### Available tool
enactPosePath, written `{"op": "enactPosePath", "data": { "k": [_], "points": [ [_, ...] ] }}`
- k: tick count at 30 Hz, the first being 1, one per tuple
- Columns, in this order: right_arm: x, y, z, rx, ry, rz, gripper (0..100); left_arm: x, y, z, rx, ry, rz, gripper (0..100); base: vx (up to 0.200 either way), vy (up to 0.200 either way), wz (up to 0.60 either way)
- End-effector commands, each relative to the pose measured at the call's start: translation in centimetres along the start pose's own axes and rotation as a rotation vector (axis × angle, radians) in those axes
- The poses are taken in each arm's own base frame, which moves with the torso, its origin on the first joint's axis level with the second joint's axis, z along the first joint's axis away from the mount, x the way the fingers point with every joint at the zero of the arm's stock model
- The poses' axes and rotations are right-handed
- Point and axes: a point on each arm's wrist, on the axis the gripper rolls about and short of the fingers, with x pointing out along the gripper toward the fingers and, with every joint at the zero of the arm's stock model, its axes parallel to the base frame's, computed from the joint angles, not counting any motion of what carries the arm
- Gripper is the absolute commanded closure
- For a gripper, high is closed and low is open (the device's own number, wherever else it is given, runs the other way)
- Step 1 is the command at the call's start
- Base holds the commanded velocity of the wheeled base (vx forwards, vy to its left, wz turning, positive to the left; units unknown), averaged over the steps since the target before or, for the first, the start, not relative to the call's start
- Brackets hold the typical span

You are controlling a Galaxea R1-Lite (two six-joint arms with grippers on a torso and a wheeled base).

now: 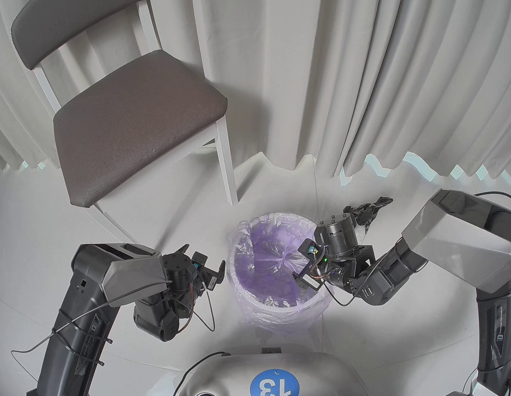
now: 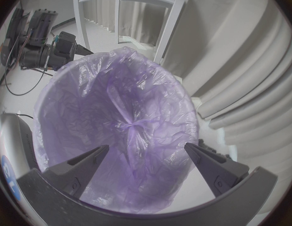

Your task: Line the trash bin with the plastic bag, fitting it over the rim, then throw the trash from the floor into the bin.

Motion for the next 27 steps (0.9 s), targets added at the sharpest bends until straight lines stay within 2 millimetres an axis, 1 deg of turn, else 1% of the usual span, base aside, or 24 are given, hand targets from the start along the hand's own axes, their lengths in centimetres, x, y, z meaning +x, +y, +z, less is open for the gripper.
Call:
{"op": "enactPosePath", "data": {
  "k": [1,6,13,16,18,22,27],
  "points": [
    [-0.8,-1.1,-0.9,-0.015,0.011,-0.014,0,0.0,0.0,-0.1,0.000,0.001,0.000,0,0.000,0.000,0.00],
    [-2.1,-1.6,-1.0,-0.041,0.001,-0.001,0,0.0,0.0,-0.1,0.000,0.001,0.001,0,0.000,0.000,0.00],
    [-2.9,-2.0,-0.7,-0.062,-0.011,-0.004,0,0.0,-0.1,-0.1,0.008,-0.008,0.007,0,0.000,0.000,0.00],
    [-3.2,-2.0,-1.4,-0.082,0.008,0.002,0,0.0,-0.1,0.0,0.012,-0.011,0.008,0,0.000,0.000,0.00],
    [-3.7,-2.1,-2.2,-0.087,0.035,0.010,0,0.0,0.0,0.0,0.011,-0.010,0.009,0,0.000,0.000,0.00],
    [-4.5,-2.4,-3.2,-0.084,0.057,0.024,0,0.0,0.0,0.0,0.011,-0.010,0.009,0,0.000,0.000,0.00],
    [-5.6,-3.0,-3.9,-0.077,0.058,0.040,0,0.0,0.0,0.0,0.011,-0.013,0.007,0,0.000,0.000,0.00]
  ]
}}
